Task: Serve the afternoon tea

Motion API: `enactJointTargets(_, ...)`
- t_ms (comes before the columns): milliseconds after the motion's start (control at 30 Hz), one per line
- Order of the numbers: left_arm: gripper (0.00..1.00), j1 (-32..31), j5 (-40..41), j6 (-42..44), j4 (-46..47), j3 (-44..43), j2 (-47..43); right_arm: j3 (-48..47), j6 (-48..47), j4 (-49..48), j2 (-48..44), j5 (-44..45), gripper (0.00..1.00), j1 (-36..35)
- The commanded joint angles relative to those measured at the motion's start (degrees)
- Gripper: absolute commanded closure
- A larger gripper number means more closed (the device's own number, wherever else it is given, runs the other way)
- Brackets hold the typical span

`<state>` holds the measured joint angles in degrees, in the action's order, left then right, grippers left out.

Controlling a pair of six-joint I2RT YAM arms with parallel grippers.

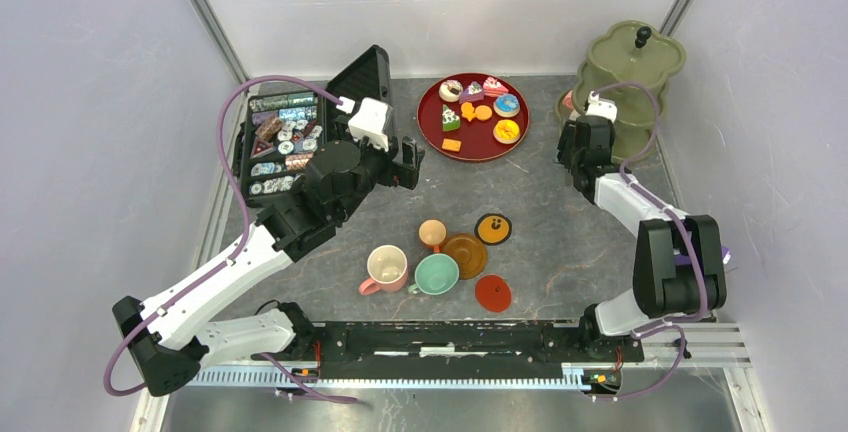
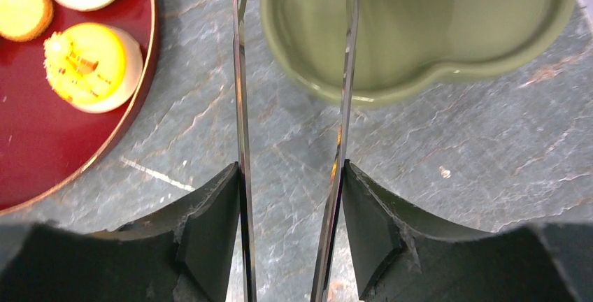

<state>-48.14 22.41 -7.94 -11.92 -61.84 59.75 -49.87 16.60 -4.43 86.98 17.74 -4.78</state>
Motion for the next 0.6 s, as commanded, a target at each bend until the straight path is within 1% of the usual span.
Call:
enactJointTargets(0,0.0,-0.38,1.21,1.32,-0.69,-3.0,-0.33,2.45,-1.63,1.84,-4.25,-6.46,0.41,-0.23)
enactJointTargets(100,0.0,-0.33,1.56,0.29,-6.34,-7.62,1.32,4.27,-4.11,2.14,-6.45,-13.28,0.42,-0.47)
enactJointTargets(167,0.0,-0.33,1.45,-0.21,-9.63,-10.62,2.34,5.6,-5.81,2.94,-8.79,-15.55,0.42,-0.81)
enactJointTargets(233,0.0,-0.38,1.28,-0.49,-11.54,-11.54,2.35,6.18,-7.63,3.86,-11.29,-17.54,0.42,-0.93)
enactJointTargets(333,0.0,-0.37,2.07,0.55,-10.0,-9.19,1.27,4.27,-10.47,7.37,-12.43,-22.22,0.42,-1.46)
enactJointTargets(433,0.0,-0.38,4.26,2.87,-8.18,-6.63,1.15,0.44,-12.84,12.18,-11.88,-22.86,0.41,-2.91)
enactJointTargets(567,0.0,-0.37,5.99,3.66,-6.79,-3.92,0.98,-5.39,-14.44,17.06,-10.13,-24.03,0.41,-4.35)
